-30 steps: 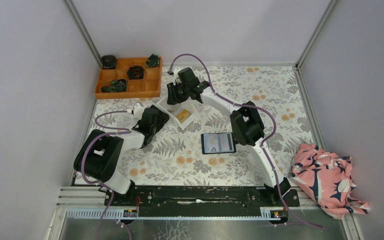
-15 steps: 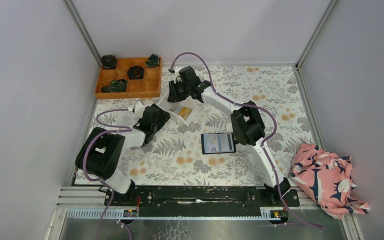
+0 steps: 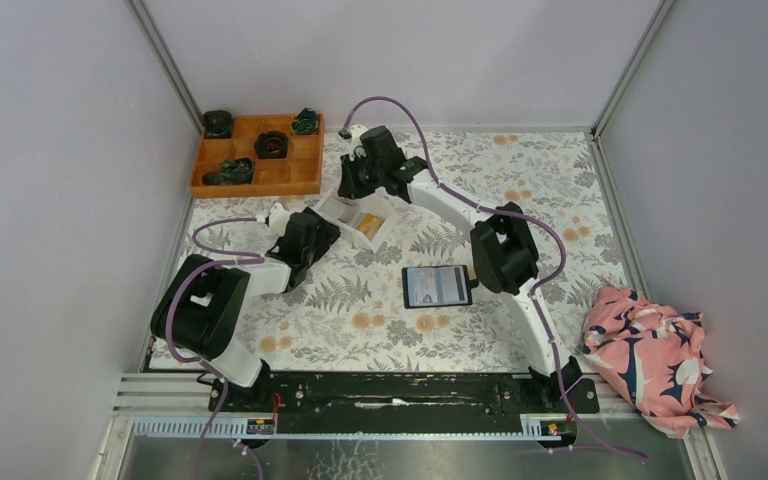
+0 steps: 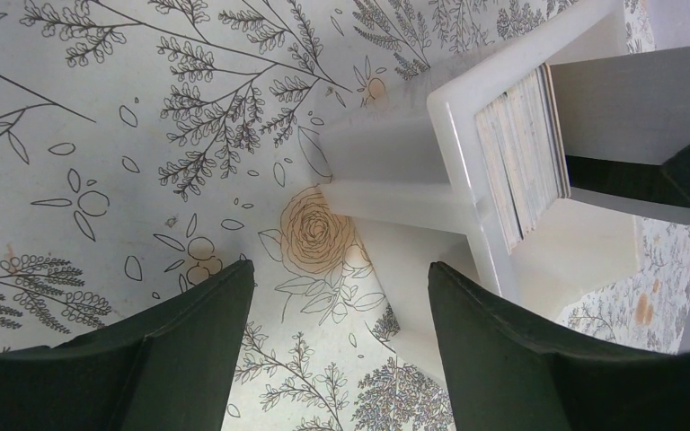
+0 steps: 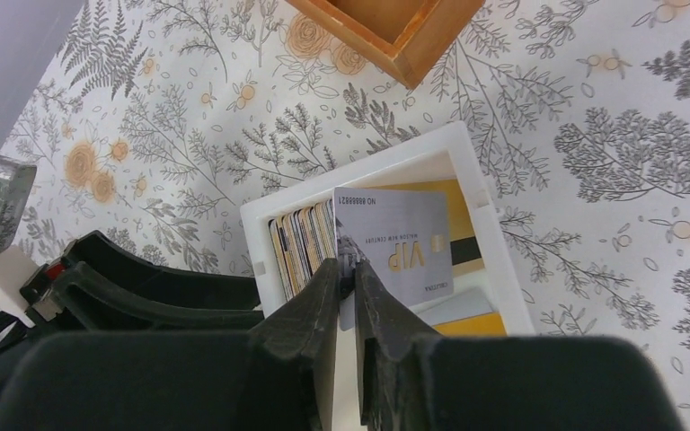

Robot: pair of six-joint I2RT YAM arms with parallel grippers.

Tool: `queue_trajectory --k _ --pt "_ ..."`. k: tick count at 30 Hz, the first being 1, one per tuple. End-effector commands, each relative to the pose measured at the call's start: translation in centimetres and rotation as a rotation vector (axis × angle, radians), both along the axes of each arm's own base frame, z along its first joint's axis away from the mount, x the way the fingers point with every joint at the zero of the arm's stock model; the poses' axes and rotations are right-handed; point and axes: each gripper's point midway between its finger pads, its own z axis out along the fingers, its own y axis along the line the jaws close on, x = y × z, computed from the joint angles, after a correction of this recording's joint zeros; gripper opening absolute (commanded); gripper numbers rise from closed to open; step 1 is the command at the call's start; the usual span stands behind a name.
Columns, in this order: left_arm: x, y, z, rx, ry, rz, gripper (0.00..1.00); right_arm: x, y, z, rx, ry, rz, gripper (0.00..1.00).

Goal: Put the credit cards into the card holder
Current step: Pick up the credit card from the storage box.

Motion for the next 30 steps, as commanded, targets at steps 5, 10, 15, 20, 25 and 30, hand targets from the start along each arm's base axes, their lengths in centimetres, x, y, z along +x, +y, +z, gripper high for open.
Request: queue_trajectory --k 5,10,15,20,25,30 --pt "-0.3 0.3 0.4 0.023 0.001 -0.017 0.79 0.5 -1.8 4.1 -0.090 -0.159 -0.057 0.00" --pt "-0.5 0.6 1.4 0.037 -0.026 -0.021 0.80 1.3 -3.7 4.8 -0.160 -0.245 -0.106 0.00" --pt "-0.9 0.0 4.3 -0.012 -0.145 -0.056 0.80 1.3 -4.9 7.6 -0.176 -0.311 -0.129 0.00" --pt "-1.5 -1.1 7.3 -0.043 -0.252 -0.122 0.80 -0.4 -6.3 10.6 -0.147 -0.322 -0.136 0.00" --pt "-3.2 -2.9 10.1 -0.058 -0.348 -0.227 0.80 -4.1 -8.2 12.4 -0.103 -0.282 -0.124 0.00" --pt "-6.1 -5.2 13.1 -0.094 -0.486 -0.379 0.81 -9.7 -11.3 13.2 -0.056 -0.224 -0.092 0.00"
